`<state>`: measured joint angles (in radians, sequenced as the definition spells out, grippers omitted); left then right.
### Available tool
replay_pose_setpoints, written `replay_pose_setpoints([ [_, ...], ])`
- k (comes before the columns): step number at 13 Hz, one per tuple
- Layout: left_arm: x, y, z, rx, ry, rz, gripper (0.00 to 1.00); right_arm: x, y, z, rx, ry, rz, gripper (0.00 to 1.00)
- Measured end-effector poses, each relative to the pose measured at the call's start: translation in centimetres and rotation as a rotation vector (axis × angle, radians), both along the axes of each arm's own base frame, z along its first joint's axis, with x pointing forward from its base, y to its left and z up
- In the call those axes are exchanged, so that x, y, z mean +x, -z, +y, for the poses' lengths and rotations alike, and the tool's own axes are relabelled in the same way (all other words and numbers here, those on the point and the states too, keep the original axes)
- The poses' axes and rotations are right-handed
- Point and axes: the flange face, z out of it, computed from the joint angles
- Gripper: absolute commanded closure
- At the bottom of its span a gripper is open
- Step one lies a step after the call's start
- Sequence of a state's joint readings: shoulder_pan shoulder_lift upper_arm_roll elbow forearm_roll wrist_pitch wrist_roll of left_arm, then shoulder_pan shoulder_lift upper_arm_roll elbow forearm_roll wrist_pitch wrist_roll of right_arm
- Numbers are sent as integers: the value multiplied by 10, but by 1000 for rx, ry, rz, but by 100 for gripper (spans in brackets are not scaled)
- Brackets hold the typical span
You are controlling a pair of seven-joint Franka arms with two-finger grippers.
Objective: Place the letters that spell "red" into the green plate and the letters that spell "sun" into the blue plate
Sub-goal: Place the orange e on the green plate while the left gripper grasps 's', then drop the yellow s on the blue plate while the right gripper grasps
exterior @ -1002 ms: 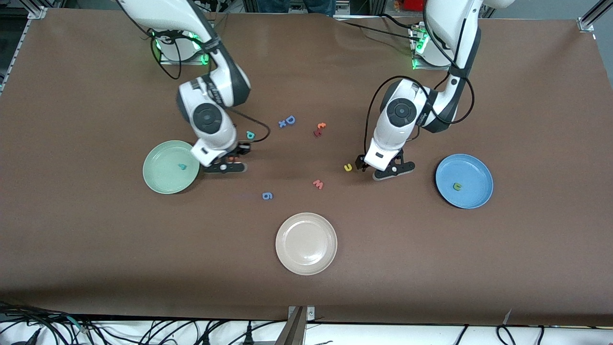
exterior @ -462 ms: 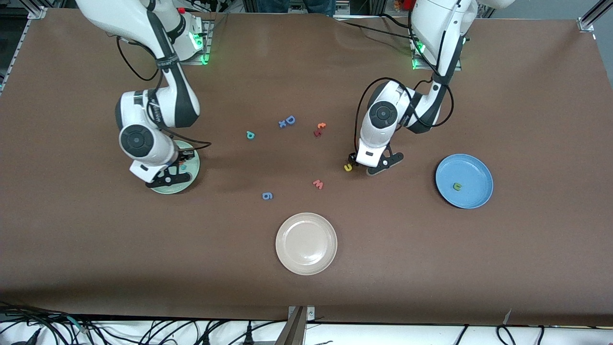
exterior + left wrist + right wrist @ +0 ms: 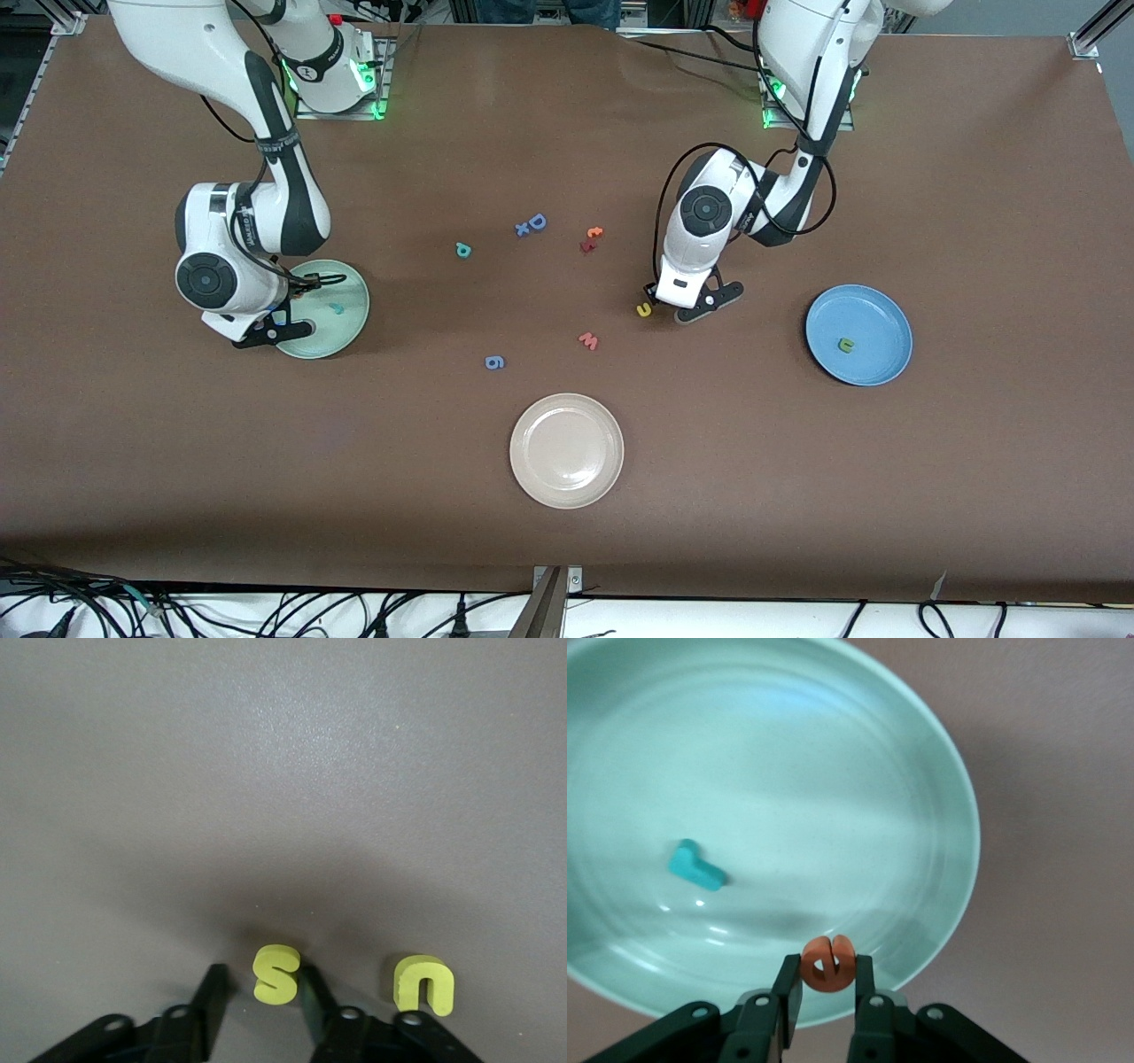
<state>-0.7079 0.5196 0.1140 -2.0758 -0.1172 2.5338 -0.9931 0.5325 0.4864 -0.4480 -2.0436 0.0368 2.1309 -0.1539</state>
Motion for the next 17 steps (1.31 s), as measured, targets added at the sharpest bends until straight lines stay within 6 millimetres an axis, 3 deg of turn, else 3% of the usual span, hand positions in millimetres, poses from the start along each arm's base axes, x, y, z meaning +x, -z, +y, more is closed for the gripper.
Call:
replay_pose_setpoints([
  [1, 0, -2, 0, -1, 1, 0, 100, -1, 9, 0, -5, 1, 8, 50],
  [2, 1, -3, 0, -1, 8, 0, 100, -3, 16, 0, -5, 7, 15, 12],
  [3, 1, -2, 1, -2, 23, 0, 100, -4, 21, 1, -2, 16, 21, 8],
  [5, 9, -4, 10, 1, 66, -11, 100, -3, 21, 2, 4, 23, 19, 9],
  [6, 21, -10, 25, 11, 108, -25, 100, 0, 16, 4, 7, 22, 16, 9],
  [7, 37, -20, 49, 31, 168, -33, 100, 3, 9, 9, 11, 22, 19, 11],
  [9, 71, -56, 117, 63, 308, -28, 100, 9, -12, 27, 26, 56, 35, 13],
  [12, 103, -104, 239, 73, 526, -17, 97, 3, -37, 85, 42, 142, 36, 17],
  [14, 105, -108, 301, 73, 668, 6, 96, -9, -44, 131, 35, 196, 22, 17],
  [15, 103, -104, 318, 69, 712, 21, 96, -17, -46, 155, 35, 205, 18, 17],
  [17, 98, -95, 329, 60, 758, 47, 95, -31, -49, 194, 42, 202, 5, 19],
])
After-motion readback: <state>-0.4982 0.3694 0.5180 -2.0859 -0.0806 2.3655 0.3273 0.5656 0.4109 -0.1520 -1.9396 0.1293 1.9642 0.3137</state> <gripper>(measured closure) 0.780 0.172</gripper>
